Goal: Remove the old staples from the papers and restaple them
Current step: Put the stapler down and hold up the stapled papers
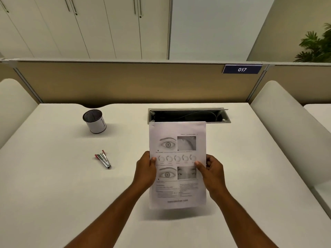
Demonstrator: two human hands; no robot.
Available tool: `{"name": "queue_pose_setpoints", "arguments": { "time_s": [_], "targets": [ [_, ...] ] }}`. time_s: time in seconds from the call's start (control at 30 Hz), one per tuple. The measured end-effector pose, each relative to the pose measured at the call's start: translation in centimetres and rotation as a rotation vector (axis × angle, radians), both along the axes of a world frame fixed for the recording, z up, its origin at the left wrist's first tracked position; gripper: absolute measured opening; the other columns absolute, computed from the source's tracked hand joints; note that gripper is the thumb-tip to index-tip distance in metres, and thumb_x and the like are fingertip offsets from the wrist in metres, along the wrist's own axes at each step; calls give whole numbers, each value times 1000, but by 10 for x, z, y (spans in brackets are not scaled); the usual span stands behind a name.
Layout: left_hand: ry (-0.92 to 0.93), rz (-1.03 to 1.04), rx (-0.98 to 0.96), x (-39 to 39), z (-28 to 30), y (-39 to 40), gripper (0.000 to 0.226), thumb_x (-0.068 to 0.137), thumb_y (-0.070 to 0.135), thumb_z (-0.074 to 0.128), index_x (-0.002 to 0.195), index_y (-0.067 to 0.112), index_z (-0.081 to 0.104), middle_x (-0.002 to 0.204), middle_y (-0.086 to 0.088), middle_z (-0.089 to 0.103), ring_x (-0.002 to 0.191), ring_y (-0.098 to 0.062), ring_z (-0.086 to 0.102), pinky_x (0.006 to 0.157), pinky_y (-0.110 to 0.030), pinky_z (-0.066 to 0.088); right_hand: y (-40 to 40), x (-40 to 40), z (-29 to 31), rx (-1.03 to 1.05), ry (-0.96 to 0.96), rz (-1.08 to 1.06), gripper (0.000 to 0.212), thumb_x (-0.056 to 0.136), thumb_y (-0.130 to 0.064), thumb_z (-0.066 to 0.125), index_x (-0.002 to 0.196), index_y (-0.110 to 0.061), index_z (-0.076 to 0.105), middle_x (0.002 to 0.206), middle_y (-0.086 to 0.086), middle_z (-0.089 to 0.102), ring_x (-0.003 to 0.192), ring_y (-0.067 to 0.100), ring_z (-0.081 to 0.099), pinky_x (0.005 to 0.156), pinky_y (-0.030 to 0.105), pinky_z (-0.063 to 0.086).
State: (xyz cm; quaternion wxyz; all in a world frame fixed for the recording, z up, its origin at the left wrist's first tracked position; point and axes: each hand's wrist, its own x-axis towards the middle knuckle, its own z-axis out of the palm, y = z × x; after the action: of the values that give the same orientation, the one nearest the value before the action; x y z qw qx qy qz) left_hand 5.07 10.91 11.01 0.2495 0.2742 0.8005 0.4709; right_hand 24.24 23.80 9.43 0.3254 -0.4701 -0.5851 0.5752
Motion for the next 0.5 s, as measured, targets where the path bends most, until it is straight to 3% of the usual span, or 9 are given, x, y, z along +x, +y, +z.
{"name": "queue_pose_setpoints", "arguments": {
  "time_s": [0.1, 0.23, 0.37, 0.5],
  "targets": [
    [-66, -59, -118, 9, -3, 26, 23, 107, 16, 40, 118, 8, 58, 119, -6, 65, 105, -24, 63, 81, -32, 52, 20, 16, -9, -74, -72, -64, 18, 96, -13, 69, 114, -17, 67, 104, -1, 78, 91, 21, 76, 81, 42, 64],
    [-164, -80, -180, 25, -12, 59, 27, 105, 15, 40, 121, 7, 60, 122, -8, 66, 109, -27, 64, 87, -37, 54, 46, 34, -16, -77, -169, -170, 19, 99, -10, 61, 103, -27, 67, 102, -5, 74, 91, 19, 72, 79, 38, 60],
    [-236, -102, -219, 48, -24, 97, 30, 101, 12, 36, 117, 8, 61, 118, -6, 67, 103, -24, 65, 76, -32, 52, 84, 55, -20, -81, -229, -219, 19, 97, -9, 62, 103, -26, 70, 100, -5, 74, 90, 22, 72, 82, 40, 60],
    [-193, -78, -253, 67, -35, 141, 21, 96, 8, 39, 85, 11, 57, 100, -6, 68, 76, -14, 61, 56, -24, 46, 130, 74, -23, -73, -285, -228, 20, 96, -9, 63, 97, -27, 72, 92, -8, 76, 84, 21, 73, 72, 34, 60]
  ]
}}
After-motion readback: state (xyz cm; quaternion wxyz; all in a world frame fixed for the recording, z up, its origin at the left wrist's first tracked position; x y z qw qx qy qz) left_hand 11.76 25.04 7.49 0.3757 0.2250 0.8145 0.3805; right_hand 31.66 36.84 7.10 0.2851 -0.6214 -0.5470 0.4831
